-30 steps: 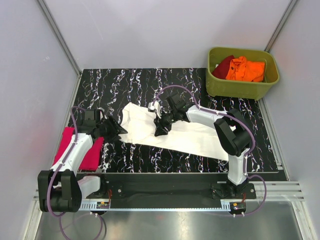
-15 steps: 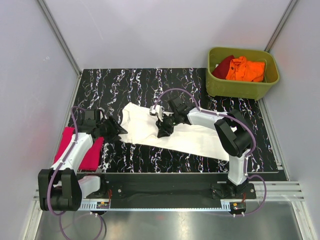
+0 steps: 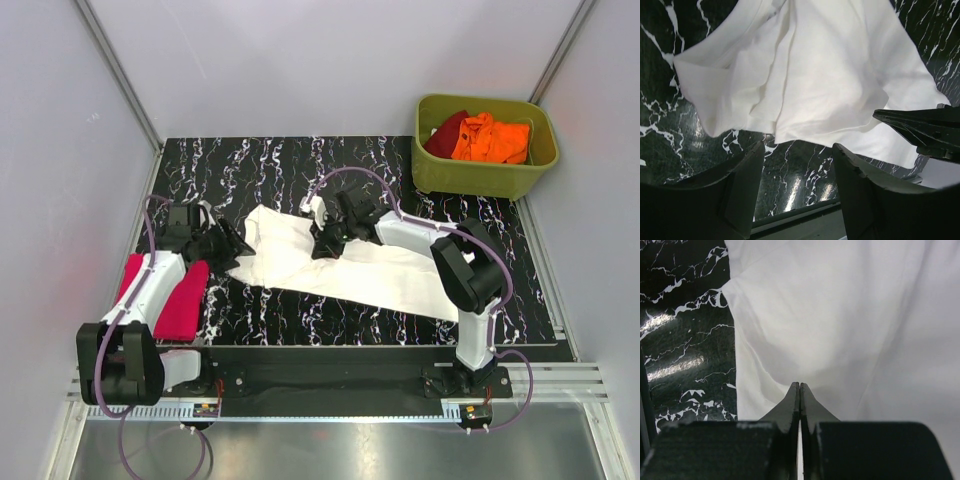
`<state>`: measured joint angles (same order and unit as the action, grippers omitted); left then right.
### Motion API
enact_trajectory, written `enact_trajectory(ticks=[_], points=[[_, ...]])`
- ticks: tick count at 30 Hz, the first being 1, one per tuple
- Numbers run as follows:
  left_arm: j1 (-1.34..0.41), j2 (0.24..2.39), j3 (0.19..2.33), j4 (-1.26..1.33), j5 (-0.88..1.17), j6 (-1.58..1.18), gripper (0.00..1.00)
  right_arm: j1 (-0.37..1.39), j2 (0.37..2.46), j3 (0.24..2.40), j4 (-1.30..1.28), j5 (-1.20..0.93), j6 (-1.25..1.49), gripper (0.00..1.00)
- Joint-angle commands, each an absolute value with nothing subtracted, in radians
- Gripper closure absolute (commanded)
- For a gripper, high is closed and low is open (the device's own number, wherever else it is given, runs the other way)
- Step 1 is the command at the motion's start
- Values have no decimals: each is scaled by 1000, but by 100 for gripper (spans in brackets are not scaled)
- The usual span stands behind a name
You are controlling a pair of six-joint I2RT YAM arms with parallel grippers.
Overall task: Fold and stack the t-shirts
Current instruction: Fold the tshirt
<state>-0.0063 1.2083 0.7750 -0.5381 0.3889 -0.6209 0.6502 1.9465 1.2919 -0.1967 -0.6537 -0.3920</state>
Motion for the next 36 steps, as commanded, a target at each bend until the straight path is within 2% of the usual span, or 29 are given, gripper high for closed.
enact_trajectory(ticks=[1,9,20,28,32,33,36], points=[[-2,1247,873,-525,405,-543,38,624,1934,1324,-126,-600,-312,100],[-17,1391,952,-494,472,-522,37,555,1965,1373,-118,-578,-230,100],[-38,1518,1051,-449,465,-520,34,535,2025,1419,-97,-508,-130,100],[-48,1649,1141,-440,505,-483,30,514,2056,1425,-71,-537,-83,100],[-93,1738,1175,-398,499,-445,38,512,2062,1417,-63,-551,-74,100],[-103,1752,1187,-385,488,-430,45,514,2062,1417,-60,-549,-72,100],[-139,1807,1213,-353,462,-410,54,514,2065,1420,-58,-554,-71,100]])
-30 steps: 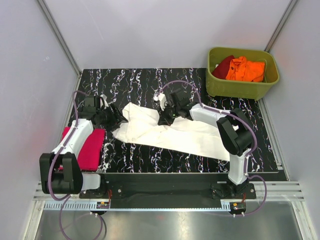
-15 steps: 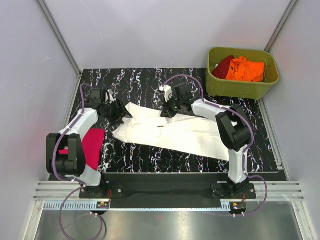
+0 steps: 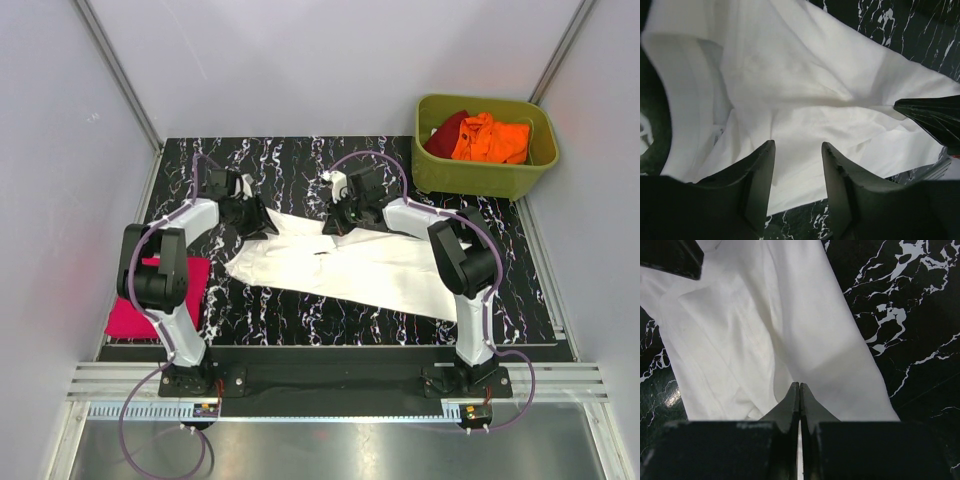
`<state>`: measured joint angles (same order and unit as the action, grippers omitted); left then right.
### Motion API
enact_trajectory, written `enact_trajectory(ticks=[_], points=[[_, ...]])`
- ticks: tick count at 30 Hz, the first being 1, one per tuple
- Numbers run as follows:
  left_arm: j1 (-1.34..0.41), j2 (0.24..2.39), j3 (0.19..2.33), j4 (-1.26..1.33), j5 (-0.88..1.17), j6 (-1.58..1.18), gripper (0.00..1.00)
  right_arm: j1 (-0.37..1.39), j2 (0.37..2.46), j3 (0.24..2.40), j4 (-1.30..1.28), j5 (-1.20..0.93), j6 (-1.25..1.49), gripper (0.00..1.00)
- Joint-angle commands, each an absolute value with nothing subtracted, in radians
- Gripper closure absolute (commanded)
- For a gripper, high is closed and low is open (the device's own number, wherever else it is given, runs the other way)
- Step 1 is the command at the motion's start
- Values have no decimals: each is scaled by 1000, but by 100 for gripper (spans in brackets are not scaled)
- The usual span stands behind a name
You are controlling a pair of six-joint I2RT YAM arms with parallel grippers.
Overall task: Fold and stack the t-shirts
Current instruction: Fold the tshirt
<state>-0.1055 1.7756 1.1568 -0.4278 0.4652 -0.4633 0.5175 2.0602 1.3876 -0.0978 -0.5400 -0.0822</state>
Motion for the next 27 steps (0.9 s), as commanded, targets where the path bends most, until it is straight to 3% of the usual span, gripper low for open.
enact_trajectory(ticks=[1,9,20,23,27], points=[[-155,1818,1219,-345,454,-402,54,514,2066,1424,-58,-554,-71,100],[-173,1858,1241,-337,302,-368,53,509,2068,1424,-52,-571,-64,100],[-178,1914,1266,-336,339,-380,53,503,2069,1414,-40,-584,-52,100],[-178,1919,1262,-322,368,-390,57,505,2071,1413,-35,-594,-48,100],[-178,1907,1270,-336,344,-394,74,505,2075,1413,-34,-600,-43,100]])
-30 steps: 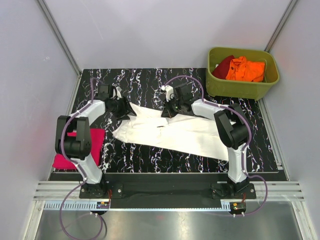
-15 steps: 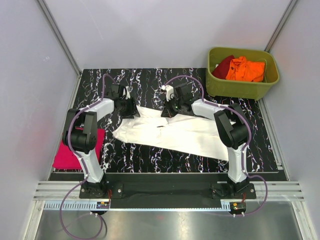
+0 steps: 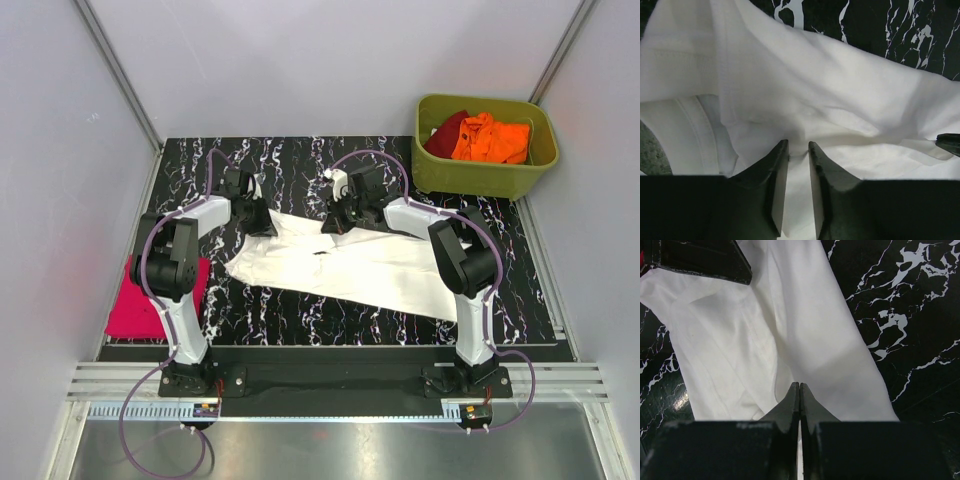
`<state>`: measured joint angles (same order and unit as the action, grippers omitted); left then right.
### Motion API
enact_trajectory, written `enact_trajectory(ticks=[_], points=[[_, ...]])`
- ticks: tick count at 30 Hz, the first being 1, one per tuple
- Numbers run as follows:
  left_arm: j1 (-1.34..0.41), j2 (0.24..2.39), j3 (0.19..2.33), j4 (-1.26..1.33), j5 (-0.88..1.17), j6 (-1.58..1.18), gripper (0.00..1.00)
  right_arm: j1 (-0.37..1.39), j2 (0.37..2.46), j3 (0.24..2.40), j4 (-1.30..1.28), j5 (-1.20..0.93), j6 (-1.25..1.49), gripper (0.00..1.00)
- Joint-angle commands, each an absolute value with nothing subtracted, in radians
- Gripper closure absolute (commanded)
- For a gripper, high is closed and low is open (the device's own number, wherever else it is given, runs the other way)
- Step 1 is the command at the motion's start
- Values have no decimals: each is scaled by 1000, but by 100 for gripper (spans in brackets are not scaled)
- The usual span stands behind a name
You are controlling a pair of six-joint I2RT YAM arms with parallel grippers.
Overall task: Fold and stack the t-shirts
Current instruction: Fold the tshirt
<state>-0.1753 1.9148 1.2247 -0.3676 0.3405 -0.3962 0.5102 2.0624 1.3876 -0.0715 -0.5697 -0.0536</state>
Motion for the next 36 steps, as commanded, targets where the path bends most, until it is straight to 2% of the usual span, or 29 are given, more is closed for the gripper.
enact_trajectory(ticks=[1,4,5,12,25,36], points=[[-178,1901,1272,-342,333,-393,82,505,2071,1411,-34,-600,-43,100],[-178,1843,1269,-353,275,-391,98,505,2071,1405,-32,-595,-35,100],[-178,1829,1269,-354,264,-393,100,506,2071,1404,-34,-588,-28,100],[-193,1776,1331,-373,215,-408,100,506,2066,1401,-49,-535,35,100],[-204,1946,1506,-419,268,-403,100,505,2083,1413,-86,-462,84,100],[-209,2023,1548,-488,181,-399,98,503,2157,1497,-136,-387,55,100]])
